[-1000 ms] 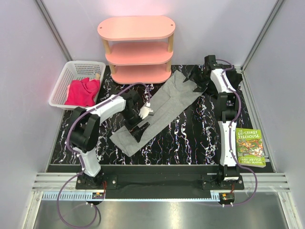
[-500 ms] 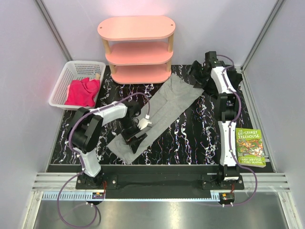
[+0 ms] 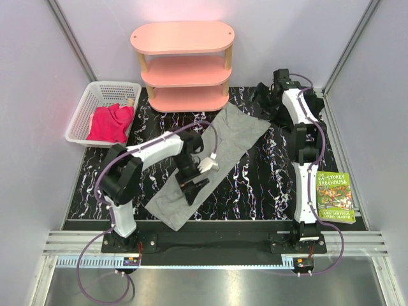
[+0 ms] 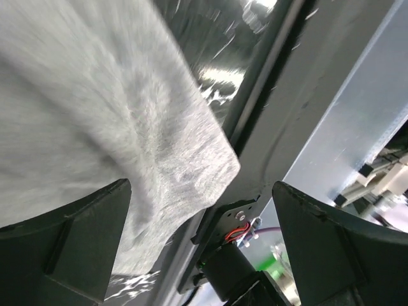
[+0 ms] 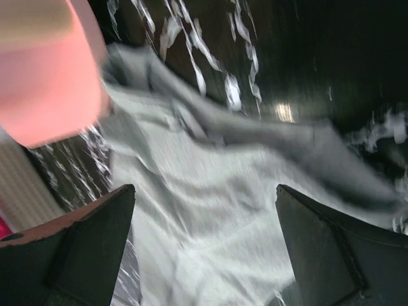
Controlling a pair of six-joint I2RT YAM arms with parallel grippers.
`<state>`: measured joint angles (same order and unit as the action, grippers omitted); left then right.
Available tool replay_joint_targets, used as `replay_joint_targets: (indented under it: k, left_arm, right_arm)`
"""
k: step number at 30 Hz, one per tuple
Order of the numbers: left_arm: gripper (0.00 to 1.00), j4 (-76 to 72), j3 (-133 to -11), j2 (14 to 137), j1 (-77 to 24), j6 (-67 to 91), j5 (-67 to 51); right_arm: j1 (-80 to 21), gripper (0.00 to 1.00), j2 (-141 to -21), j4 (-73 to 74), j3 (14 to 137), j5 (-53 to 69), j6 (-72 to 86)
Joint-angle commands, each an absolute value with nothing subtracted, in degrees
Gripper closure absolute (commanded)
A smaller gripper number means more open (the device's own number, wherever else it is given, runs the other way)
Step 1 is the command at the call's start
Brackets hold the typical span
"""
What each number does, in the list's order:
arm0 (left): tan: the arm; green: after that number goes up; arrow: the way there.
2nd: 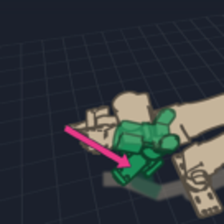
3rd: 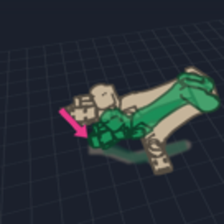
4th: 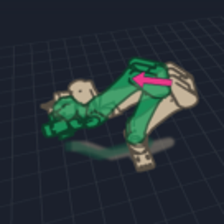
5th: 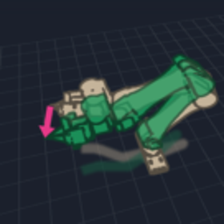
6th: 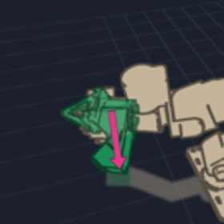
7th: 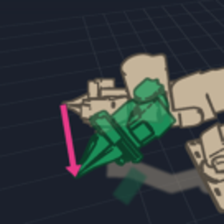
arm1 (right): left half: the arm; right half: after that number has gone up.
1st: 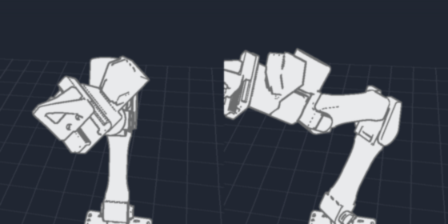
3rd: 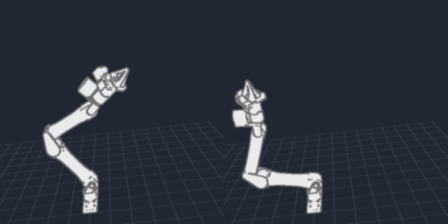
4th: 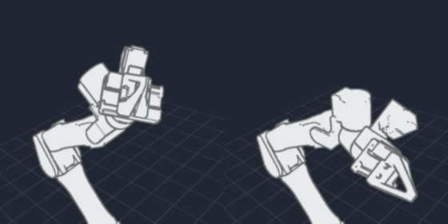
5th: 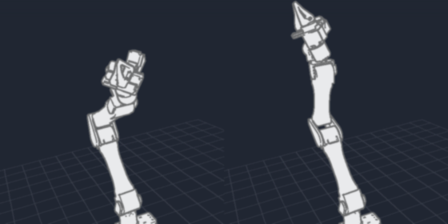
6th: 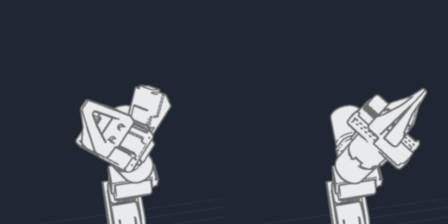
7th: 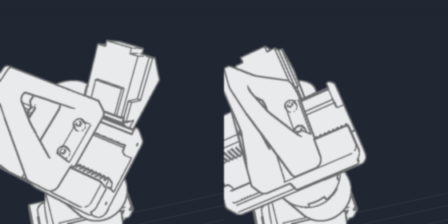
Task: Fold and stack the t-shirts
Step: Fold the tshirt
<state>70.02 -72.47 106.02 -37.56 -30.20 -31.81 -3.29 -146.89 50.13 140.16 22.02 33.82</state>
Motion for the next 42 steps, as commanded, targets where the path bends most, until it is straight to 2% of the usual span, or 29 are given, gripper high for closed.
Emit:
replay_joint_targets:
  k: [1, 4, 6, 8, 11, 15, 20, 25, 29, 34, 42]
  left_arm:
    - [0.01, 78.21, -83.22, 99.25, -35.16, -34.1, -39.36]
    - [0.01, 80.33, -87.71, 93.27, -29.2, -34.54, -40.69]
    - [0.01, 77.62, -89.2, 88.54, -21.74, -32.45, -41.04]
    - [0.01, 72.46, -88.86, 85.97, -13.68, -30.07, -39.38]
    - [0.01, 67.44, -86.41, 82.97, -5.66, -27.52, -38.85]
    - [0.01, 66.54, -83.42, 81.66, -2.99, -27.34, -37.62]
    - [0.01, 65.65, -79.9, 77.79, -2.2, -27.33, -37.44]
    - [0.01, 65.74, -77.09, 75.5, -2.46, -29.09, -37.43]
    - [0.01, 63.82, -71.48, 77.25, -8.41, -29.88, -32.97]
    - [0.01, 58.55, -65.58, 83.66, -19.22, -29.45, -24.09]
    - [0.01, 55.11, -68.73, 97.81, -21.79, -29.27, -17.86]
  right_arm:
    - [-9.65, 0.0, -129.4, 51.06, 127.56, 17.95, 28.49]
    - [-15.98, 0.0, -118.07, 49.49, 112.28, 10.66, 24.88]
    - [-20.02, 0.0, -108.84, 44.86, 99.14, 4.26, 24.26]
    - [-27.05, 0.0, -102.34, 42.46, 92.4, 0.72, 23.56]
    - [-36.81, 0.0, -99.24, 43.06, 86.84, -5.87, 21.45]
    - [-39.02, 0.0, -100.01, 40.71, 81.32, -0.2, 24.34]
    - [-37.72, 0.0, -107.56, 40.34, 84.45, -2.45, 24.7]
    - [-26.91, 0.0, -113.19, 40.96, 90.34, -1.94, 26.89]
    - [-20.31, 0.0, -119.78, 41.13, 97.54, 1.75, 27.25]
    - [-16.62, 0.0, -124.53, 41.49, 102.12, 5.0, 28.56]
    - [-16.44, 0.0, -133.67, 42.01, 108.19, 12.04, 29.79]
